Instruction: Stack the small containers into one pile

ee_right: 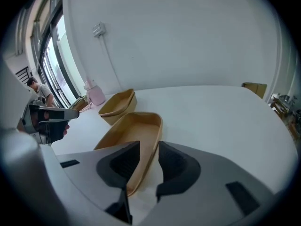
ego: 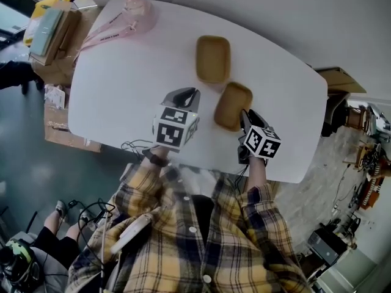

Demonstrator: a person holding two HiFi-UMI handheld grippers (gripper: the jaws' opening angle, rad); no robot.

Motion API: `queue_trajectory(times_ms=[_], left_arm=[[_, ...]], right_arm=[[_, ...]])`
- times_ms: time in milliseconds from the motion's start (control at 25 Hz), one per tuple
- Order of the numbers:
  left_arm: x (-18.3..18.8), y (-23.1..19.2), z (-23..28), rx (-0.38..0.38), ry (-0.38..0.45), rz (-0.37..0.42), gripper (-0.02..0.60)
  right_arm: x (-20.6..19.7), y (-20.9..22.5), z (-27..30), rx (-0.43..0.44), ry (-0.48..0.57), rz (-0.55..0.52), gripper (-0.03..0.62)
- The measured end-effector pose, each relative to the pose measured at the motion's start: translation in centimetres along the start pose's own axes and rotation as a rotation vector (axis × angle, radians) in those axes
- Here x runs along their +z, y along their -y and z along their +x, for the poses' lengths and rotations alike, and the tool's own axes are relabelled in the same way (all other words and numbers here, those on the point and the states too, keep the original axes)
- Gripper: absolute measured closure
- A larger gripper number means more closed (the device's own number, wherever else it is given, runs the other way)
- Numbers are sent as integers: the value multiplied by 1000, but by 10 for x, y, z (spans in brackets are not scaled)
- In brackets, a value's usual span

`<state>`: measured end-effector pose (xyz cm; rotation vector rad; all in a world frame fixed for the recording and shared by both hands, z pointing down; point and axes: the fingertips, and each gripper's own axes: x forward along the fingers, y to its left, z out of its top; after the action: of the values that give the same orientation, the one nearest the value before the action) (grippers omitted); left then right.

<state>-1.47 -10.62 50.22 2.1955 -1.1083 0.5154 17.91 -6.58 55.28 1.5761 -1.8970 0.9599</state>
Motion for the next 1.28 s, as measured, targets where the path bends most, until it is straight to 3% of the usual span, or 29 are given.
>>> queue_trajectory(times_ms=[320,520,680,1040,1280], left_arm=[[-1,-4,-5,-46,-5,18,561],[-2,-4,-7,-58,-18,56,563],[-2,-6,-7,-63,-8,79,563],[9,-15,-7,-69,3,86,563],[17,-22,-3,-59,10,76,563]], right_arm=[[-13,0,13,-41,-49,26,482],[-12,2,14,-67,-43,71,553],[-9,-4,10,-57,-39,101,565],[21,-14,-20,-59,33,25,568],[67,-18,-46,-27,122,-36,568]])
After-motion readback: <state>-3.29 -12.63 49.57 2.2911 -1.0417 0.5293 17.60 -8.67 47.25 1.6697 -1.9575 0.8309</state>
